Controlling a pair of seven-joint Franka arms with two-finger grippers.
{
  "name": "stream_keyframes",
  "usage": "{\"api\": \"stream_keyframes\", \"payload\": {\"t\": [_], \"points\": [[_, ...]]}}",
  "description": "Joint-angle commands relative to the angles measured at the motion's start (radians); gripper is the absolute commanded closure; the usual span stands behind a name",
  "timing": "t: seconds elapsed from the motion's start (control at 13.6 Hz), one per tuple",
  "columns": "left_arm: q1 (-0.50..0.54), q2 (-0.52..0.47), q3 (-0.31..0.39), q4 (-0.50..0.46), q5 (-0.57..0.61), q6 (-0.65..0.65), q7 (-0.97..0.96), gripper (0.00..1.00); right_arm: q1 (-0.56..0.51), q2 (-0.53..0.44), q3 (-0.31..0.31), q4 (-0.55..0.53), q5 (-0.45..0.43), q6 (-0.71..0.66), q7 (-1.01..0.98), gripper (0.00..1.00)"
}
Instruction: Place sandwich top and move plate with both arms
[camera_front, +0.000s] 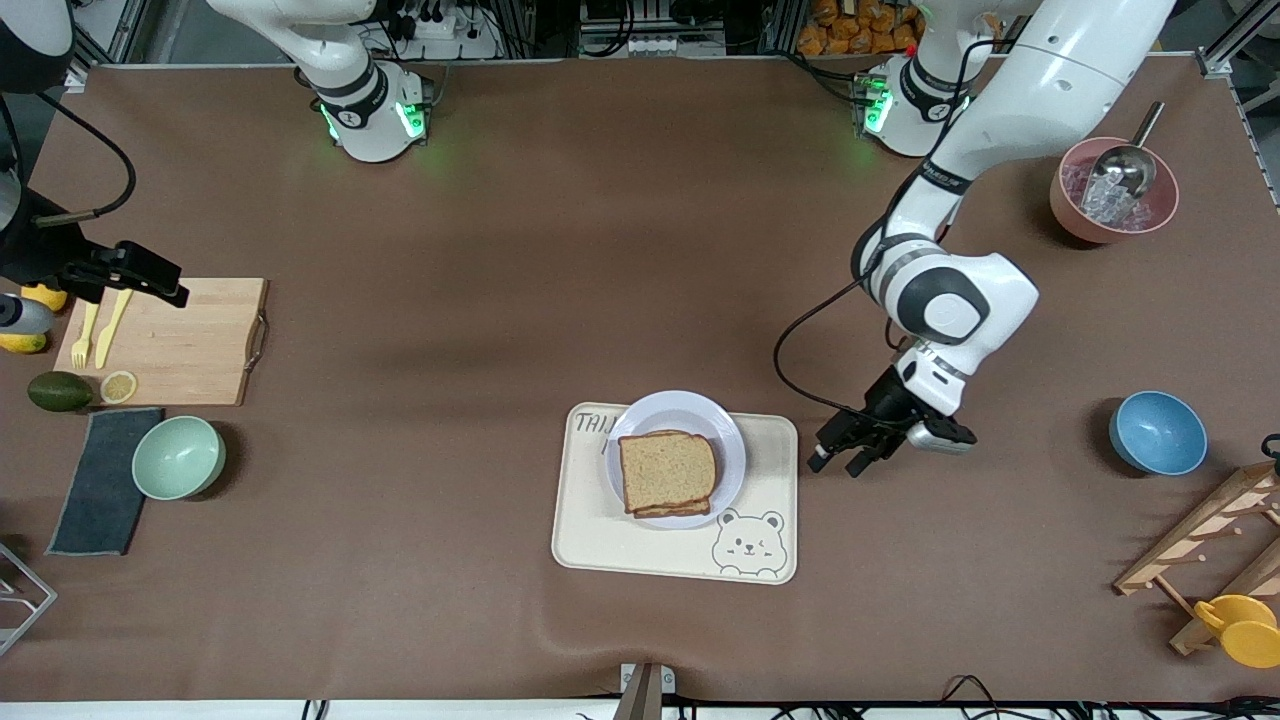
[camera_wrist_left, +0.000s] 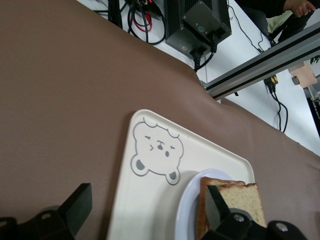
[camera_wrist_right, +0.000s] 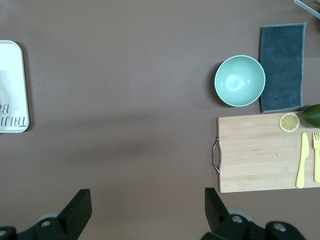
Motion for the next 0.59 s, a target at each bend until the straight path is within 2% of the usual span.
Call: {"api": "stream_keyframes", "payload": {"t": [0.0,0.15,0.51], "points": [[0.032,-0.059,-0.017,-0.069,0.097,-0.003,-0.069,0.0,-0.01,0.01,0.006,0.022,-0.02,-0.018,0.008,0.0],[0.039,-0.067,-0.014,-0.078,0.14,-0.003,-0.093,0.0,-0.008,0.01,0.006,0.024,-0.02,-0.018,0.013,0.0],[0.134,-0.096,-0.004,-0.125,0.411,-0.055,-0.23,0.0,-0.01,0.01,0.006,0.022,-0.02,-0.018,0.013,0.0]]}}
